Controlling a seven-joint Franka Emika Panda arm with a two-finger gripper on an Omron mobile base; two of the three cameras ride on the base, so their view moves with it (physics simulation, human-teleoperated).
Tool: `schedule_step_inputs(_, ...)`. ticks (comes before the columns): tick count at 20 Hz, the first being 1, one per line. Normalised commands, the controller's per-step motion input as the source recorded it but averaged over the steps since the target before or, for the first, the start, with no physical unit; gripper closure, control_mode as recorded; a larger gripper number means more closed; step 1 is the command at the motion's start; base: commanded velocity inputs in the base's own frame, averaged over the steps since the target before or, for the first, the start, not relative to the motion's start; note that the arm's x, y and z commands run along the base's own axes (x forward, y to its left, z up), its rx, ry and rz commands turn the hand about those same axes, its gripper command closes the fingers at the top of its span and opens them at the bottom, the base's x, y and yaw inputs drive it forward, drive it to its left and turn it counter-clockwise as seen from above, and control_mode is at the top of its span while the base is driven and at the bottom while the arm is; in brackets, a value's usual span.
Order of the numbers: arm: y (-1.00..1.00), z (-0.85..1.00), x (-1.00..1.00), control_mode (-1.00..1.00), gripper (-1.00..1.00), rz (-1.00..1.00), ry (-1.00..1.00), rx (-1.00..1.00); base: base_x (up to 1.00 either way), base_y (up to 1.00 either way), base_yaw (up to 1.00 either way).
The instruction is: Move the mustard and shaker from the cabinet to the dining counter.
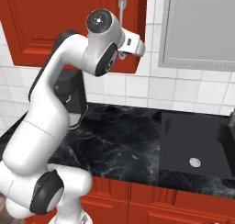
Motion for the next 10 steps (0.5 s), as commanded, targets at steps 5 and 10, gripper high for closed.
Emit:
schedule_step_inputs(5, 0.0, 0.0, 0.31, -1.0, -1.0, -0.02, -0.35, 0.04, 0.0, 0.0, 0.0)
schedule_step_inputs(10, 0.0, 0.0, 0.27, -1.0, -1.0, 0.0, -0.33, 0.0, 0.0, 0.0, 0.0)
